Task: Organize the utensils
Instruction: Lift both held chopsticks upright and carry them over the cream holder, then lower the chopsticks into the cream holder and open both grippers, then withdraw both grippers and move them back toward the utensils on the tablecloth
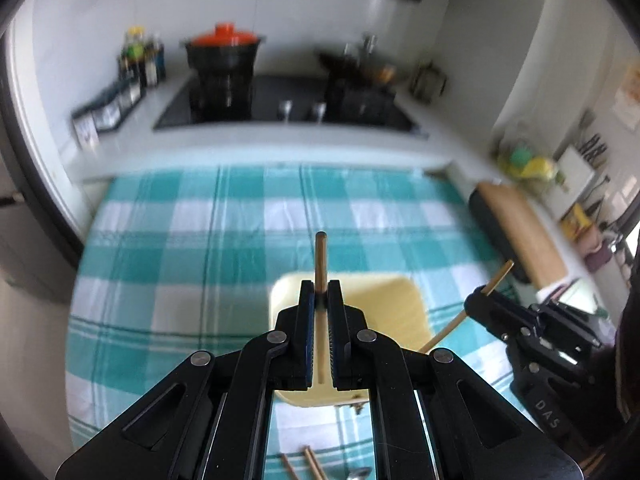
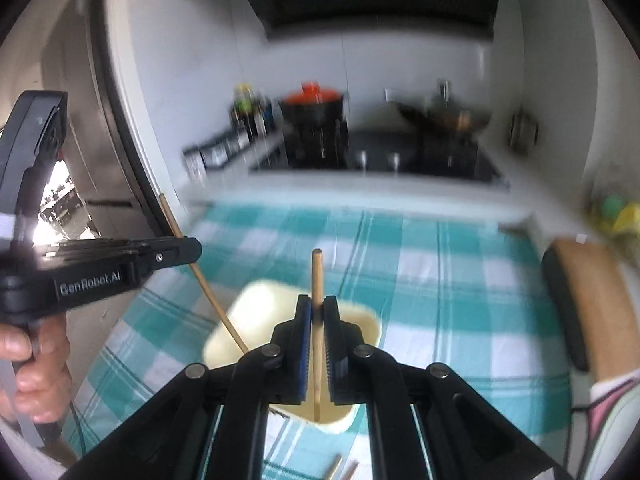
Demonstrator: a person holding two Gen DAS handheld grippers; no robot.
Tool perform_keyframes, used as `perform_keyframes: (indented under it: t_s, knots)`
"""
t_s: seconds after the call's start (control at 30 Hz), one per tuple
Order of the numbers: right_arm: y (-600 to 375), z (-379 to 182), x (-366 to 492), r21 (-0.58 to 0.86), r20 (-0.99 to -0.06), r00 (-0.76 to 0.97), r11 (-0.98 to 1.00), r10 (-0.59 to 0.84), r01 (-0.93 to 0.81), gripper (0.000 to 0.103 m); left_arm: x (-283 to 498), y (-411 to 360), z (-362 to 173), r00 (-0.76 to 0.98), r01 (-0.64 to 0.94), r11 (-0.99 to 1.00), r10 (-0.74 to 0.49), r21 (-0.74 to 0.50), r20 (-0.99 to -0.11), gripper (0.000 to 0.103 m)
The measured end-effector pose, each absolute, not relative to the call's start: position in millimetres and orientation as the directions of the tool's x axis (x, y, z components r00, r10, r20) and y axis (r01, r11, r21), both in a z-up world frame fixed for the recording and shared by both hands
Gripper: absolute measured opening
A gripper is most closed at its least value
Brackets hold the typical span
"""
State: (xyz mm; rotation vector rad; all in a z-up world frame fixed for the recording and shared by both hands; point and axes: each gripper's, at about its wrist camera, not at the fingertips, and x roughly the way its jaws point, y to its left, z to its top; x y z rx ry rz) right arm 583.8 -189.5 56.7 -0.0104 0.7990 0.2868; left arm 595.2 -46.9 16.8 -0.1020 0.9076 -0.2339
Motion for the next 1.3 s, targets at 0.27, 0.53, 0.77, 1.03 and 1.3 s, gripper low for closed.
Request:
perform_keyframes:
  t_s: [0.27, 0.53, 0.77, 1.03, 1.3]
  knots:
    - [-194, 34, 569, 0.078, -0.69, 0.696, 0.977, 0.196, -0.197, 0.055, 577, -44, 4, 0.613, 0.148, 0.974, -0.227, -0.173, -0.757, 0.057]
    - [-186, 57, 498, -0.006, -0.609, 0.779, 0.982, 0.148, -0.191, 0.059, 504, -25, 16, 0.693, 0.187, 0.975, -0.216, -0.118, -0.687, 0.077]
    - [-176, 70, 426, -0.058, -0.553, 0.826, 0.984, 0.108, -0.167, 0.063, 420, -21, 9, 0.742, 0.186, 0.977, -0.207, -0.1, -0.638, 0.084]
    - [-174, 73, 364, -0.134, -0.5, 0.863, 0.979, 0.066, -0.152, 0.063, 361, -23, 4, 0.768, 0.183, 0.977, -0.211, -0.109, -0.604, 0.086]
    - [-174, 68, 323, -0.193, -0.473, 0.881, 0.973, 0.019, -0.124, 0.064, 319, -29, -6, 0.785, 0.196, 0.976, -0.216, -0.099, -0.58, 0.089]
